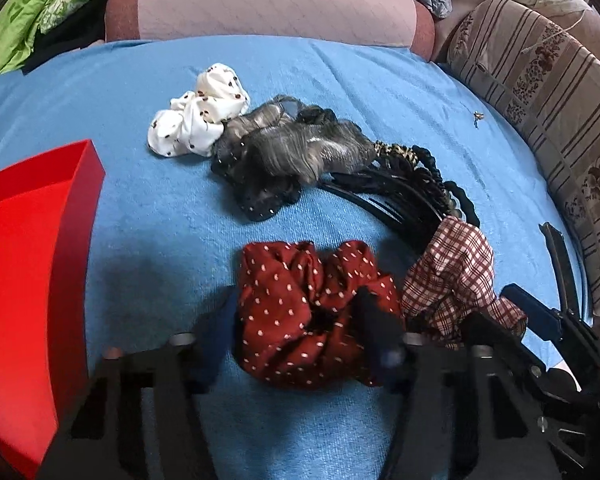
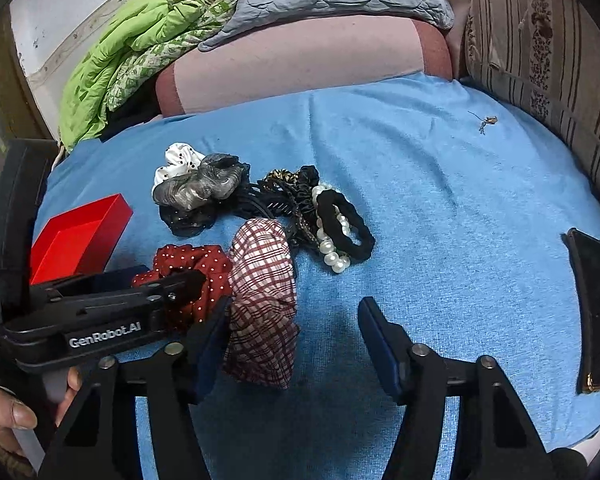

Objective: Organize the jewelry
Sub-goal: 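Grasp the red polka-dot scrunchie with the left tool while the right tool grasps the red plaid scrunchie, then carry both scrunchies into the red tray and open both tools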

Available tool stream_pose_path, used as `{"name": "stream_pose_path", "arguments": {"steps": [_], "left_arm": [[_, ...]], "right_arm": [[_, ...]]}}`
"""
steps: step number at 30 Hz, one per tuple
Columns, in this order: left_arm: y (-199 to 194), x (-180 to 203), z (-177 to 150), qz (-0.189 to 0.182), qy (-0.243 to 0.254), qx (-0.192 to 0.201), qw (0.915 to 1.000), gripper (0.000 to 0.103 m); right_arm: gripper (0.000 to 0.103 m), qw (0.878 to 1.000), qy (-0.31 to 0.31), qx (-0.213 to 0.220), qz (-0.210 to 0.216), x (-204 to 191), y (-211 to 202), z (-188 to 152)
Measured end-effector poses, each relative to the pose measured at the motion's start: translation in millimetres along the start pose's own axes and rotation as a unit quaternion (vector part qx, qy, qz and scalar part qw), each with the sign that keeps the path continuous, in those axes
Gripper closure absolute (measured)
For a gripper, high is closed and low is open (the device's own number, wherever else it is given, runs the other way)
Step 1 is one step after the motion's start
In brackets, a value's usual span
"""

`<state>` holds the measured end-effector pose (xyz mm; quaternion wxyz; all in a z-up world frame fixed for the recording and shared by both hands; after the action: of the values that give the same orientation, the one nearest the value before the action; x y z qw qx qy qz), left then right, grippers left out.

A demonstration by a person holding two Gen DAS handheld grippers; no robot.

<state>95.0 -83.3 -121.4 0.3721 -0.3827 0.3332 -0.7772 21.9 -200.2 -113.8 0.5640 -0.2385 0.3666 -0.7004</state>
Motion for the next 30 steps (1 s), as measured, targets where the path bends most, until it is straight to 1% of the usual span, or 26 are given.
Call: {"name": "stream_pose_path", "arguments": {"steps": [1, 2, 3, 4, 5, 8, 13, 17, 20, 22, 25, 30], "left_arm": [[0, 1, 0, 0.001, -0.001, 0.0, 1.0, 0.072], [0, 1, 0, -0.001, -0.003, -0.003, 1.0, 0.085], [-1, 1, -1, -0.004, -0.006, -0.007, 1.0, 0.087], [-4, 0, -1, -0.003, -0.01, -0.005, 0.9999, 0.088], [-7, 0, -1, 0.0, -0.011, -0.003, 0.9999, 0.09], [-26, -1, -1, 0.002, -0.015, 0.012, 0.9998, 0.09], [-73, -5, -2, 0.004, -0.011, 0.051, 0.9986, 0.09], [-115, -17, -2, 0.03, 0.0, 0.088, 0.9957, 0.09], [-143, -30, 1, 0.063, 0.011, 0.112, 0.9916, 0.09], [-158, -46, 1, 0.086, 0.012, 0.124, 0.9884, 0.09], [-174, -77, 2, 0.111, -0.005, 0.131, 0.9851, 0.09], [-182, -133, 8, 0.161, -0.028, 0.129, 0.978, 0.09]], "right_arm": [[0.046, 1.0, 0.0, -0.001, 0.002, -1, 0, 0], [0.055, 1.0, 0.001, -0.003, 0.004, -1, 0, 0], [0.06, 1.0, 0.001, -0.006, 0.007, -1, 1, -1], [0.072, 1.0, 0.003, -0.011, 0.012, -2, 1, -1], [0.081, 1.0, 0.005, -0.013, 0.015, -2, 1, -1], [0.087, 1.0, 0.009, -0.007, 0.02, -1, -8, 1], [0.089, 1.0, 0.002, 0.015, 0.025, -7, -33, 11], [0.089, 0.999, -0.013, 0.034, 0.036, -22, -55, 21], [0.089, 0.997, -0.031, 0.043, 0.05, -40, -67, 30], [0.089, 0.996, -0.039, 0.044, 0.064, -54, -73, 34], [0.089, 0.994, -0.05, 0.04, 0.093, -79, -77, 45], [0.089, 0.987, -0.077, 0.035, 0.136, -133, -74, 64]]}}
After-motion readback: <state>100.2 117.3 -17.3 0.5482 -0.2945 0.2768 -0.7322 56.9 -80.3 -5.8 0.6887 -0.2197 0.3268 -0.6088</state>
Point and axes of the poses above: each gripper's, at about its wrist camera, not at the fingertips, and y roughly the way its jaws point, x to its right, z to its top, the point moved 5 cm from there along y, roughly the way its jaws point, and after that the axes turned 11 degrees about -z, right-handed, at the moved point
